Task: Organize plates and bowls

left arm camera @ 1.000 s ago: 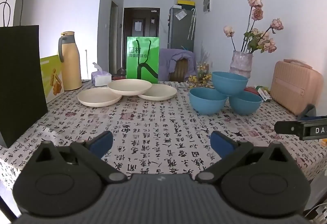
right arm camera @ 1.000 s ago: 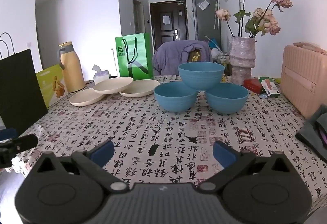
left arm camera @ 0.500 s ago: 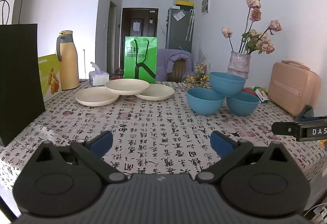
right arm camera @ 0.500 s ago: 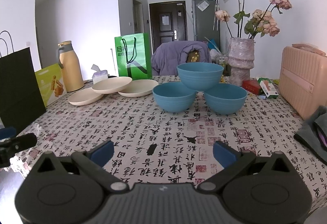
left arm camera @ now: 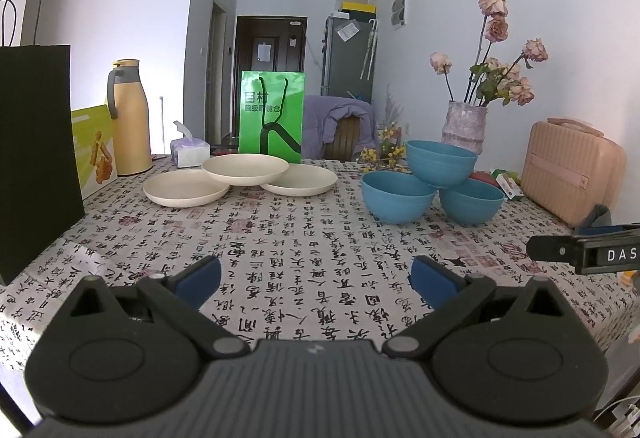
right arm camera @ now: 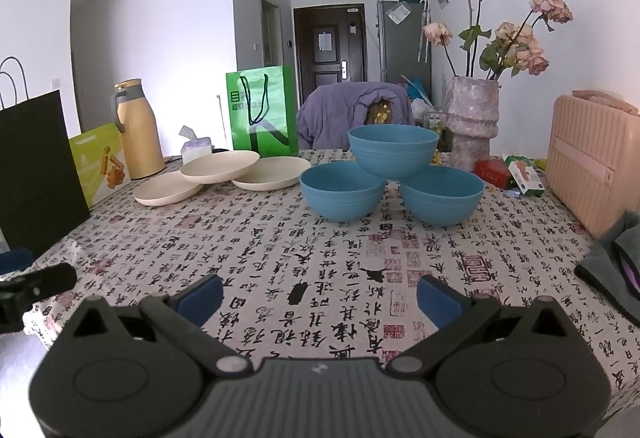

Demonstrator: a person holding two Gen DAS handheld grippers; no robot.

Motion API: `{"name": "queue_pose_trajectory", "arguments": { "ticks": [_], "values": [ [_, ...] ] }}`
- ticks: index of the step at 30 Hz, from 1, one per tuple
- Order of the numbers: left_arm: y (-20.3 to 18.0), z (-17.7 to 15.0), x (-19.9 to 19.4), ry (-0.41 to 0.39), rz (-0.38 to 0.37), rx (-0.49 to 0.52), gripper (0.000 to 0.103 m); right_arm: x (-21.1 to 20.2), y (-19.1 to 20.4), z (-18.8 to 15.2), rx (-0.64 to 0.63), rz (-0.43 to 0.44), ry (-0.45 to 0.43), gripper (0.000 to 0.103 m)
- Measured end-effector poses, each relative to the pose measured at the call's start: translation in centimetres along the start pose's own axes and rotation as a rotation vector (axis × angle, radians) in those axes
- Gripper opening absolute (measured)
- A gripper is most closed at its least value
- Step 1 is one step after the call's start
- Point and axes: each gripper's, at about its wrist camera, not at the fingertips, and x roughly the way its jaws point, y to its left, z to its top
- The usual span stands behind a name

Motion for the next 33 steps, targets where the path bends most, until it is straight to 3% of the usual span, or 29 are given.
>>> {"name": "queue_pose_trajectory", "arguments": {
  "ticks": [33],
  "values": [
    [-0.37, 0.07, -0.10, -0.014, 0.001, 0.006, 0.103, 0.36, 0.16, -0.10, -0.005, -0.004, 0.004, 0.103]
  ]
}}
